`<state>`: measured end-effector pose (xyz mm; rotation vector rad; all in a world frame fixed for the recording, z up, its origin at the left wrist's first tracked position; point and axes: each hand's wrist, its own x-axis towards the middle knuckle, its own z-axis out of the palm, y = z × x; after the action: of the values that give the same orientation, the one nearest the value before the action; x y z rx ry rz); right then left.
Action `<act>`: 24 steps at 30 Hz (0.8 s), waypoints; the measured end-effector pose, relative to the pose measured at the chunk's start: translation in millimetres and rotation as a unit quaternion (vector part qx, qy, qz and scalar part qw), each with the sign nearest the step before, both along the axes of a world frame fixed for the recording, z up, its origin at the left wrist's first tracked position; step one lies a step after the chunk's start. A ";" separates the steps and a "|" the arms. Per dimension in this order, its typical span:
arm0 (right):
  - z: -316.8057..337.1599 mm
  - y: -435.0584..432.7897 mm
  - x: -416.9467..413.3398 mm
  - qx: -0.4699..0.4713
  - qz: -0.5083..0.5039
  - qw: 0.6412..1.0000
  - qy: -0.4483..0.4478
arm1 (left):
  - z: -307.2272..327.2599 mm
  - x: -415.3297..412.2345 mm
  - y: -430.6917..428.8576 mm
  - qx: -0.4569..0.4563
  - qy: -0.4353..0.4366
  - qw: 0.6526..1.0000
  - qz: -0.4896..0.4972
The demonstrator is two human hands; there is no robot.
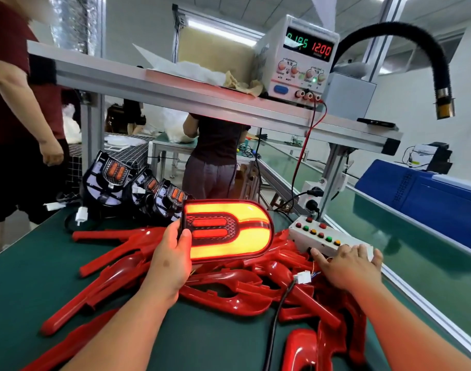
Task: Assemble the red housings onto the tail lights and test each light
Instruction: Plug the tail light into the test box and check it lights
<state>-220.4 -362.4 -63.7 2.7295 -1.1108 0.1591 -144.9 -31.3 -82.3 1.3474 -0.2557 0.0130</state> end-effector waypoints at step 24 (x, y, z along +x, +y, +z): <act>17.2 17.6 57.1 0.043 0.149 0.987 0.051 | -11.0 5.0 0.6 0.009 0.001 1.000 -0.004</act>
<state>-163.2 -344.7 -46.5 2.9297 -0.6949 0.0135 -139.9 -30.7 -93.4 1.3649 -0.2606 0.0027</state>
